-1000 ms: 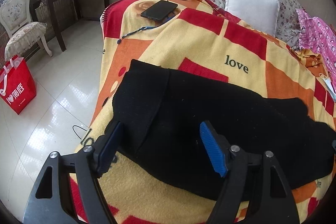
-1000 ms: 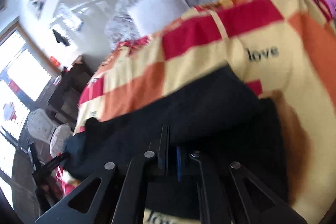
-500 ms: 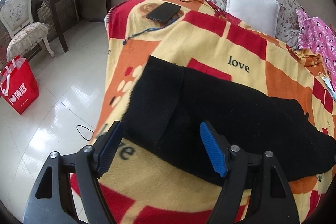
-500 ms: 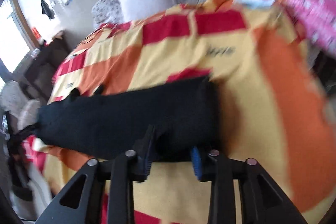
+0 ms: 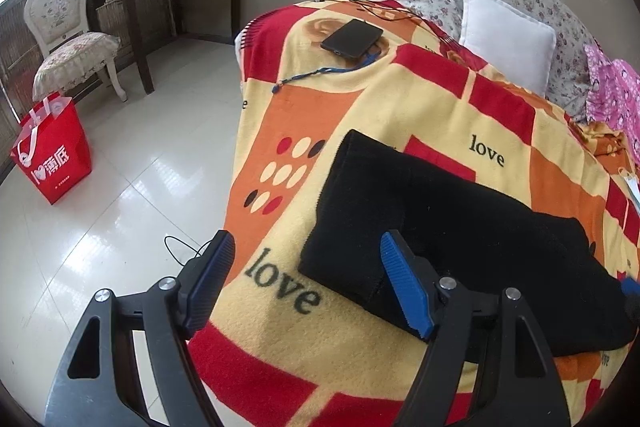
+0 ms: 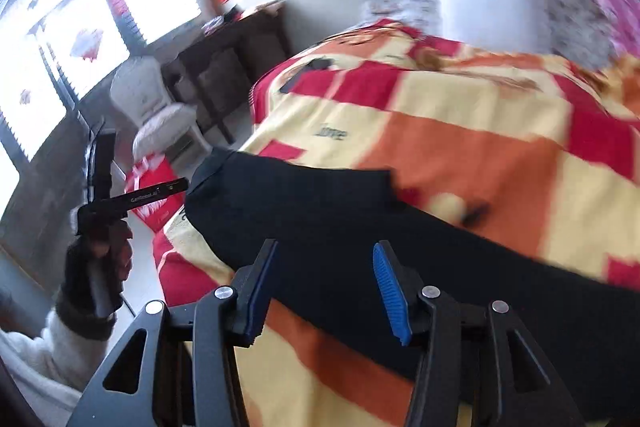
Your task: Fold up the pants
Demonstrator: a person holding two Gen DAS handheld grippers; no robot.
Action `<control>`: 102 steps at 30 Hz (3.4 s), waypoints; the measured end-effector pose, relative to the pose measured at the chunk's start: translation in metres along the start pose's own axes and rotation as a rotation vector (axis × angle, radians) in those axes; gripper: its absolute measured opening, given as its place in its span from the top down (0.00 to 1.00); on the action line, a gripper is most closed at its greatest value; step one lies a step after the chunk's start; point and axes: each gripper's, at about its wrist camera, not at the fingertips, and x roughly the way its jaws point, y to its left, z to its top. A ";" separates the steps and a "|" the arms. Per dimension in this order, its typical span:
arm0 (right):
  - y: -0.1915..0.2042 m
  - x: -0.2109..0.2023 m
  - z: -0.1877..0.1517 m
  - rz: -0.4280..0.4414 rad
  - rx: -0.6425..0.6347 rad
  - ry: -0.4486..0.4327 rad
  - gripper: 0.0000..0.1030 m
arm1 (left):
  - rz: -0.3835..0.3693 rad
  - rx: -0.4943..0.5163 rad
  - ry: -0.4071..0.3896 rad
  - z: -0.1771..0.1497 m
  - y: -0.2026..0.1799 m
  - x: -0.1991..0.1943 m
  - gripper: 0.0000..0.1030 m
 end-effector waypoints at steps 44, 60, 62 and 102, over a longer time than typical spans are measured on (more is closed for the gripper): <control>0.029 0.079 -0.007 0.005 -0.073 0.140 0.65 | -0.004 0.116 -0.105 0.001 -0.059 -0.019 0.23; -0.010 0.021 -0.026 -0.087 0.003 0.087 0.55 | -0.097 0.166 -0.067 -0.015 -0.103 -0.014 0.23; -0.021 0.018 -0.029 -0.113 0.030 0.082 0.55 | -0.110 0.169 -0.055 -0.018 -0.109 -0.011 0.23; -0.132 -0.076 -0.090 -0.455 0.236 0.014 0.42 | -0.396 0.455 0.075 -0.056 -0.278 -0.030 0.19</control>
